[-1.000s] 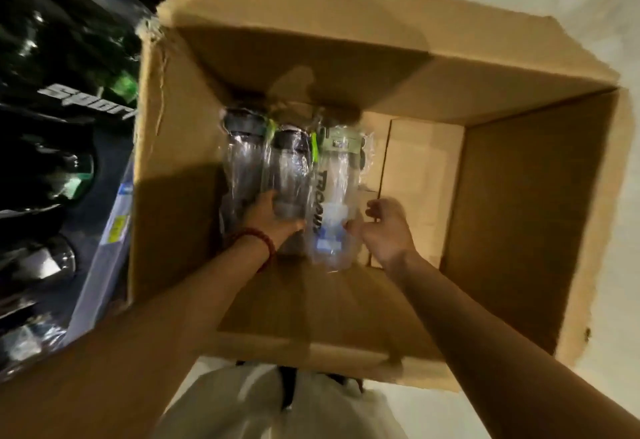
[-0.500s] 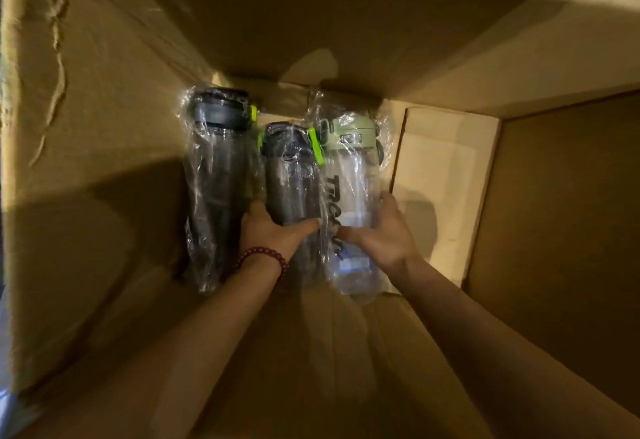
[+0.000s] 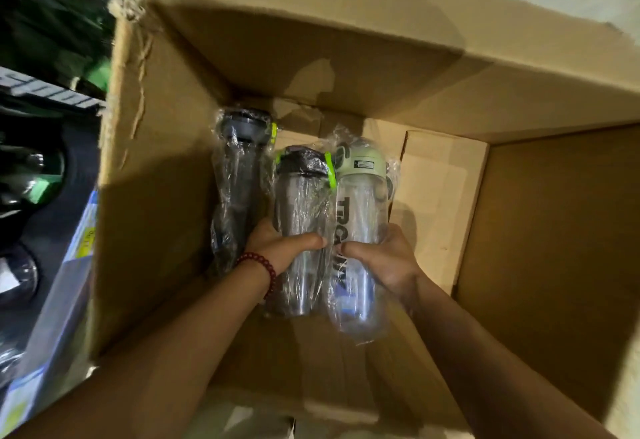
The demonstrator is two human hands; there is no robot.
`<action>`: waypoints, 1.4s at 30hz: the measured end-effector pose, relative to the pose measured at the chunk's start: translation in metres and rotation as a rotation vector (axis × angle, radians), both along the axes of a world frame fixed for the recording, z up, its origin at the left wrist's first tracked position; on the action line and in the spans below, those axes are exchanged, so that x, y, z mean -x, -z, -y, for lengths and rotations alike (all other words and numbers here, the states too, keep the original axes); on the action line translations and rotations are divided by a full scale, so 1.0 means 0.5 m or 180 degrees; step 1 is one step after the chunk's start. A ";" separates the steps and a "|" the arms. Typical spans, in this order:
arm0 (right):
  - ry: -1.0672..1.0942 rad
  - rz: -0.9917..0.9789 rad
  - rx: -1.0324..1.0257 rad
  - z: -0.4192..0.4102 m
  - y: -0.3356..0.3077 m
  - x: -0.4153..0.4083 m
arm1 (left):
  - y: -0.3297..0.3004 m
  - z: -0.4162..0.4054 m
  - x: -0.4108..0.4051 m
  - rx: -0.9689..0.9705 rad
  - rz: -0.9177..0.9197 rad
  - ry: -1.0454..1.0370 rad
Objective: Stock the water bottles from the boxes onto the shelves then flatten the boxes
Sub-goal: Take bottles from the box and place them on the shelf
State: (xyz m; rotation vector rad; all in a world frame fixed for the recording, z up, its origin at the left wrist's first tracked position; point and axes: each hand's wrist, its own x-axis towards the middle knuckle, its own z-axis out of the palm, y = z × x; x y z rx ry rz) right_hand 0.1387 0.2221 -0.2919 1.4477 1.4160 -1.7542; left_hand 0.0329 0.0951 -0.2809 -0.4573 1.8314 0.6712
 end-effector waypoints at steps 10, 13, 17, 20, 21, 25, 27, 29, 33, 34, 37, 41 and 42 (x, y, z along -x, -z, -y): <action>0.0433 0.0013 -0.0249 0.024 -0.289 0.019 | -0.291 0.010 0.038 -0.0344 -0.0300 -0.0022; 0.0435 -0.0097 -0.0198 0.040 -0.391 0.028 | -0.395 0.027 0.056 -0.0384 -0.0395 -0.0161; 0.0190 -0.0159 -0.0316 0.062 -0.555 0.042 | -0.559 0.061 0.073 -0.0529 -0.0649 -0.0393; 0.0014 -0.0273 -0.0396 0.080 -0.674 0.052 | -0.665 0.093 0.078 -0.0386 -0.0695 -0.0391; -0.0021 -0.0341 -0.0420 0.082 -0.712 0.055 | -0.701 0.101 0.080 -0.0421 -0.0716 -0.0468; -0.0038 -0.0669 -0.0504 0.079 -0.842 0.064 | -0.821 0.127 0.080 -0.0555 -0.0974 -0.0685; -0.0065 -0.0783 -0.0485 0.073 -0.891 0.065 | -0.865 0.137 0.075 -0.0612 -0.1094 -0.0709; -0.0168 -0.0983 -0.0458 0.064 -0.939 0.064 | -0.914 0.144 0.065 -0.0664 -0.1131 -0.0819; -0.0527 -0.1280 -0.0451 0.050 -1.033 0.068 | -0.994 0.153 0.031 -0.0846 -0.1302 -0.1000; -0.0602 -0.1348 -0.0463 0.048 -1.061 0.071 | -1.020 0.153 0.023 -0.0915 -0.1349 -0.1079; -0.0881 -0.1560 -0.0483 0.040 -1.136 0.081 | -1.100 0.151 0.011 -0.1020 -0.1641 -0.1284; -0.1144 -0.1851 -0.0573 0.038 -1.236 0.097 | -1.197 0.169 -0.003 -0.1136 -0.2000 -0.1553; -0.1219 -0.1898 -0.0610 0.040 -1.259 0.102 | -1.219 0.175 -0.005 -0.1177 -0.2058 -0.1619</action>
